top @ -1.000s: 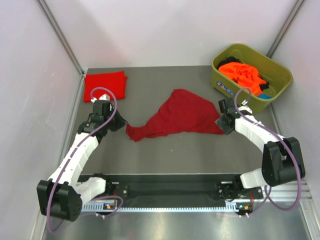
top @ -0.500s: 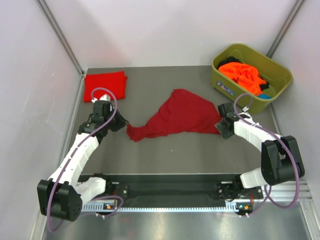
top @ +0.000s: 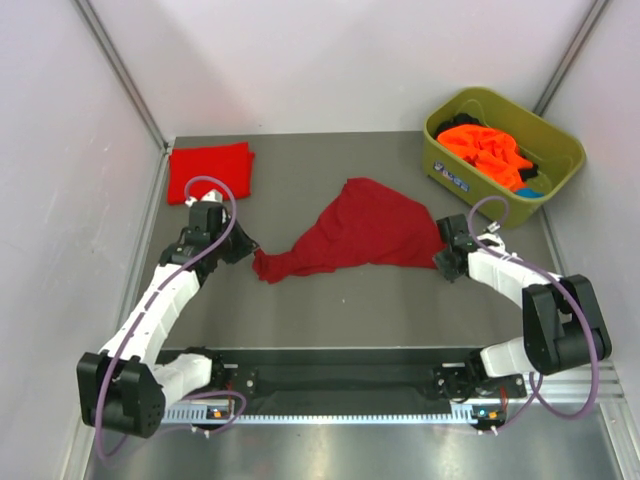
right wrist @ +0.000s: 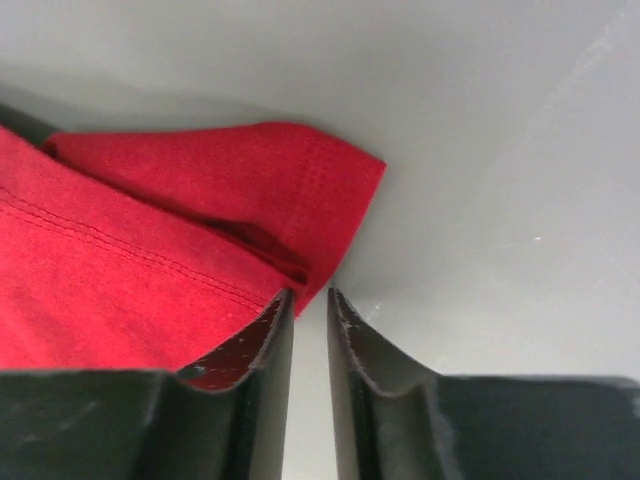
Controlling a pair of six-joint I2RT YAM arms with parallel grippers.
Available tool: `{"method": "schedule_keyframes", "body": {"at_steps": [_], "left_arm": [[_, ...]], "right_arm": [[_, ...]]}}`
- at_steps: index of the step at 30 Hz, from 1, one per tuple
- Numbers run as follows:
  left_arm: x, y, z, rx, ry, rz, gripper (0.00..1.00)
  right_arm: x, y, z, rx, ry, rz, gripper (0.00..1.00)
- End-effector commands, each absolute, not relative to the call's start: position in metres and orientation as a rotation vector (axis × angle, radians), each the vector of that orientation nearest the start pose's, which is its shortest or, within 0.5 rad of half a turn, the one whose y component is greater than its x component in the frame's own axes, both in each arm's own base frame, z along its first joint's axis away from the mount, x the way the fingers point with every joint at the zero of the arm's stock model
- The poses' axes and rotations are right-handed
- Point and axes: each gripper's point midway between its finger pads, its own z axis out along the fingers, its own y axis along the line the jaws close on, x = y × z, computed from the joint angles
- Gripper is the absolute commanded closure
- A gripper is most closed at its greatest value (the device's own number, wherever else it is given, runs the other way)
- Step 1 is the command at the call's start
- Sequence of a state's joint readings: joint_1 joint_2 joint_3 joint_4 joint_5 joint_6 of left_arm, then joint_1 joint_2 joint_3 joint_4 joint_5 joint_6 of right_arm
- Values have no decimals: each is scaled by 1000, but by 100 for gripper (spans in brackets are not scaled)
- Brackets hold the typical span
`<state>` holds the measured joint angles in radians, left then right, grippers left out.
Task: Fold and stack the t-shirts
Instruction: Flatten the tshirt out
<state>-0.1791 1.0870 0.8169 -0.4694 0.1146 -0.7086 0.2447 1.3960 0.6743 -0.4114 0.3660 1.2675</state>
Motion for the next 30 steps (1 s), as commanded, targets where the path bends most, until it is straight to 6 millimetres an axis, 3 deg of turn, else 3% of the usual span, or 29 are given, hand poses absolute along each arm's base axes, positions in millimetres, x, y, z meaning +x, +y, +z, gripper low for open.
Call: {"method": "schedule_keyframes", "body": {"at_steps": [1, 2, 5, 6, 7, 8, 9, 10, 11, 12, 13, 16, 17, 18, 20, 21, 23, 24, 26, 27, 28, 30], "left_arm": [[308, -99, 157, -567, 2252, -575, 100], [309, -99, 160, -569, 2246, -570, 100], [322, -90, 190, -572, 2181, -519, 100], [325, -87, 202, -572, 2157, -502, 100], [335, -81, 234, -575, 2079, -482, 100], [336, -78, 248, -579, 2057, -470, 100], [338, -76, 265, -586, 2020, -475, 100], [342, -76, 301, -578, 1943, -497, 100], [339, -74, 315, -585, 1922, -499, 100], [338, -73, 331, -596, 1891, -516, 100], [335, -74, 363, -584, 1830, -550, 100], [322, -79, 399, -564, 1760, -628, 100], [318, -83, 399, -560, 1765, -657, 100], [315, -84, 398, -562, 1772, -670, 100], [310, -90, 375, -568, 1813, -700, 100], [310, -93, 367, -562, 1824, -715, 100], [306, -95, 333, -578, 1886, -711, 100], [304, -95, 312, -588, 1933, -698, 100], [301, -93, 294, -589, 1974, -669, 100], [298, -91, 275, -604, 2010, -641, 100], [295, -89, 270, -606, 2016, -628, 100], [291, -86, 252, -611, 2047, -603, 100]], "right_arm": [[313, 35, 47, 1348, 2058, 74, 87], [314, 33, 52, 1332, 2050, 69, 100], [329, 28, 100, 1207, 1997, 95, 100], [338, 25, 140, 1116, 1943, 114, 100], [335, 20, 156, 1082, 1938, 92, 100], [336, 17, 176, 1048, 1911, 91, 100], [336, 11, 222, 986, 1835, 104, 100], [333, 8, 243, 961, 1805, 106, 100], [327, 4, 260, 937, 1792, 98, 100], [320, -2, 305, 890, 1717, 116, 100], [314, -6, 323, 873, 1687, 113, 100], [293, -12, 363, 810, 1630, 119, 100], [290, -9, 361, 801, 1642, 131, 100], [290, -5, 347, 802, 1681, 142, 98], [293, 15, 319, 789, 1773, 232, 89], [295, 30, 290, 803, 1840, 305, 86], [295, 46, 261, 837, 1890, 392, 76], [294, 58, 231, 832, 1958, 431, 72], [293, 72, 199, 868, 2018, 474, 66], [285, 80, 168, 880, 2096, 483, 64], [288, 85, 157, 898, 2099, 506, 61], [281, 93, 117, 982, 2174, 513, 60]]}}
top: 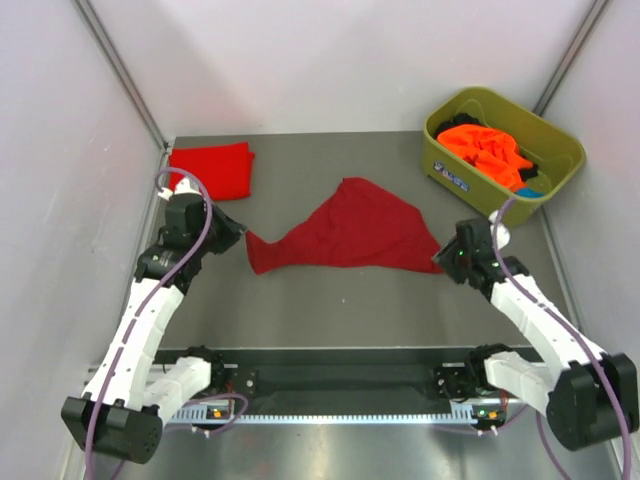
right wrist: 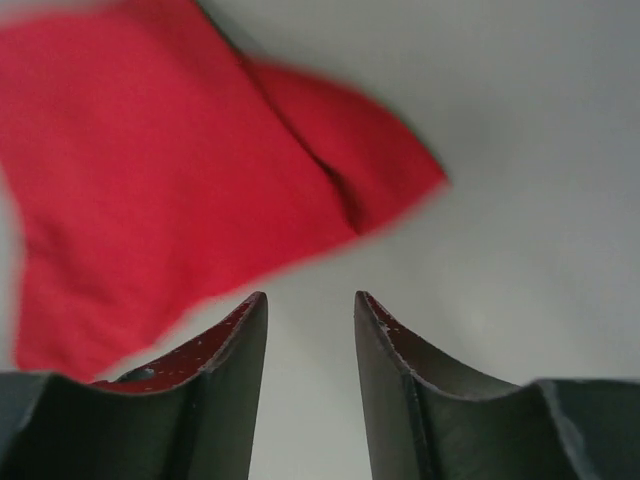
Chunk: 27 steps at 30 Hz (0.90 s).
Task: Fold and stack the t-shirts
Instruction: Flatten the tshirt out
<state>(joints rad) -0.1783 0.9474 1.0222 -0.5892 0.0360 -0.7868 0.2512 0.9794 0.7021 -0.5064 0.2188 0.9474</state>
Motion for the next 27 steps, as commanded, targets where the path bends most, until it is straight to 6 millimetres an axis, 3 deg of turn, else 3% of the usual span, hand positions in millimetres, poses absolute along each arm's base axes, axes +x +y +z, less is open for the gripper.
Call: {"method": "schedule_keyframes", "body": {"at_steps": [1, 5, 18, 21, 25, 27], "left_arm": [[289, -85, 249, -611, 2049, -595, 100], [288, -84, 240, -602, 2071, -572, 100], [290, -85, 233, -580, 2079, -571, 100], [291, -83, 233, -583, 2067, -559, 100], [293, -82, 234, -586, 2063, -551, 100], [293, -82, 236, -586, 2063, -551, 100]], "right_arm": [[283, 96, 110, 1009, 2170, 531, 59], [284, 100, 72, 1164, 2212, 513, 58], [297, 89, 37, 1314, 2161, 407, 62], [298, 85, 33, 1315, 2152, 378, 70], [302, 75, 42, 1279, 2111, 326, 100], [306, 65, 55, 1246, 2069, 291, 100]]}}
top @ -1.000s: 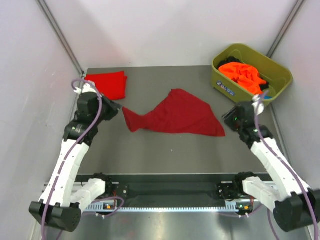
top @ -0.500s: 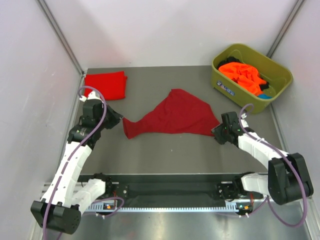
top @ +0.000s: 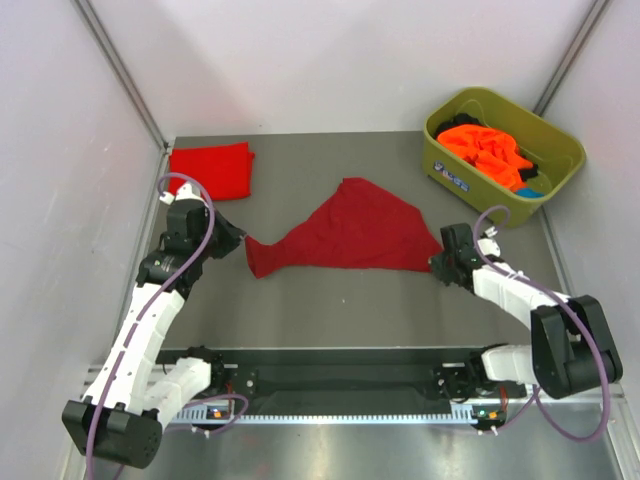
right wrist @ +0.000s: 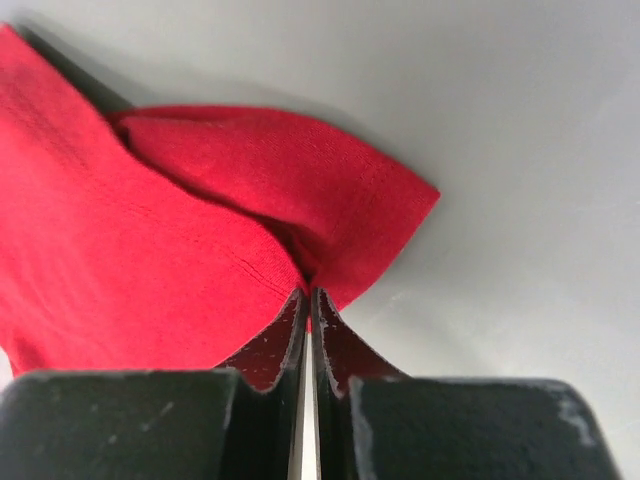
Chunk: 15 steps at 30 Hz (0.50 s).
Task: Fold and stack the t-shirts
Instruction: Flatten the tshirt out
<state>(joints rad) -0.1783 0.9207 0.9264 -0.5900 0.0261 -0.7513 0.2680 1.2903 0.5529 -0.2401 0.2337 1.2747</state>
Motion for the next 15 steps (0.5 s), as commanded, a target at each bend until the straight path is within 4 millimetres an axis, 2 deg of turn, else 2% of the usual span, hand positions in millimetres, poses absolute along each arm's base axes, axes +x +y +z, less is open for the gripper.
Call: {"method": "schedule_keyframes", "body": {"at_steps": [1, 6, 10, 11, 12, 13, 14, 15], "left_arm": [[293, -82, 236, -590, 2062, -554, 100], [292, -82, 241, -593, 2047, -567, 100], [292, -82, 253, -577, 2028, -566, 100], [294, -76, 259, -584, 2010, -534, 100], [298, -76, 277, -571, 1979, -539, 100], [299, -76, 286, -557, 1974, -537, 100], [300, -77, 298, -547, 1958, -544, 100], [304, -80, 330, -524, 1907, -577, 100]], "right_arm": [[307, 61, 59, 1225, 2063, 273, 100], [310, 46, 95, 1151, 1962, 270, 100], [312, 50, 131, 997, 1953, 306, 100], [317, 51, 157, 953, 1911, 342, 100], [316, 52, 169, 921, 1905, 346, 100], [316, 50, 183, 863, 1895, 336, 100], [320, 50, 223, 819, 1820, 372, 100], [318, 47, 242, 789, 1797, 361, 100]]}}
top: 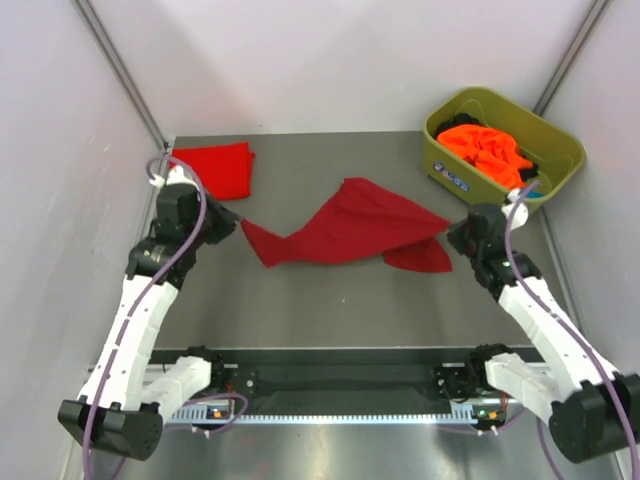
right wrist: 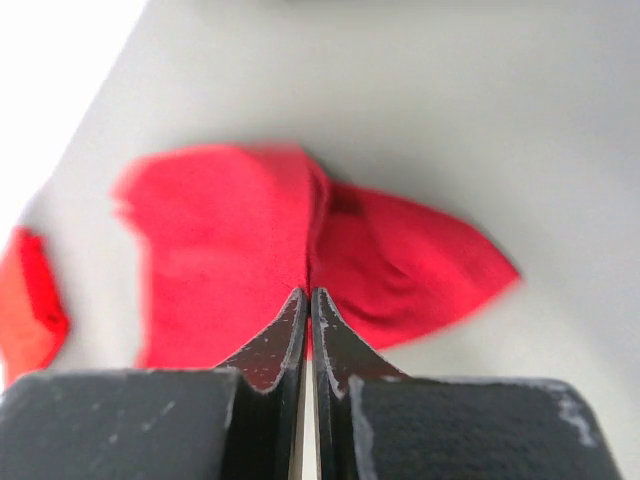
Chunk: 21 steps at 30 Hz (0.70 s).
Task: Fold and stack the t-shirts
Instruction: Flatten the tshirt out
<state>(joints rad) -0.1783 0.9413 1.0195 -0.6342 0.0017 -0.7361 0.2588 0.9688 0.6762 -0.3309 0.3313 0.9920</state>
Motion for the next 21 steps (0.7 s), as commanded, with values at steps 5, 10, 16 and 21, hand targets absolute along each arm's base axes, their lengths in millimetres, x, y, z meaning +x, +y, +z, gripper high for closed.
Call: {"method": "schedule_keyframes", "body": {"at_steps": [5, 10, 16, 21], "left_arm": [[287, -89, 446, -475, 1711, -733, 100], [241, -109, 510, -417, 1606, -969, 100], [191, -110, 535, -384, 1568, -1051, 100], [209, -106, 534, -389, 1601, -973, 100]], "right_arm": [[283, 27, 402, 631, 1524, 371, 100], [221, 8, 480, 588, 1391, 390, 100], [140, -8, 518, 556, 1234, 487, 100], [142, -10, 527, 532, 1226, 451, 100]]}}
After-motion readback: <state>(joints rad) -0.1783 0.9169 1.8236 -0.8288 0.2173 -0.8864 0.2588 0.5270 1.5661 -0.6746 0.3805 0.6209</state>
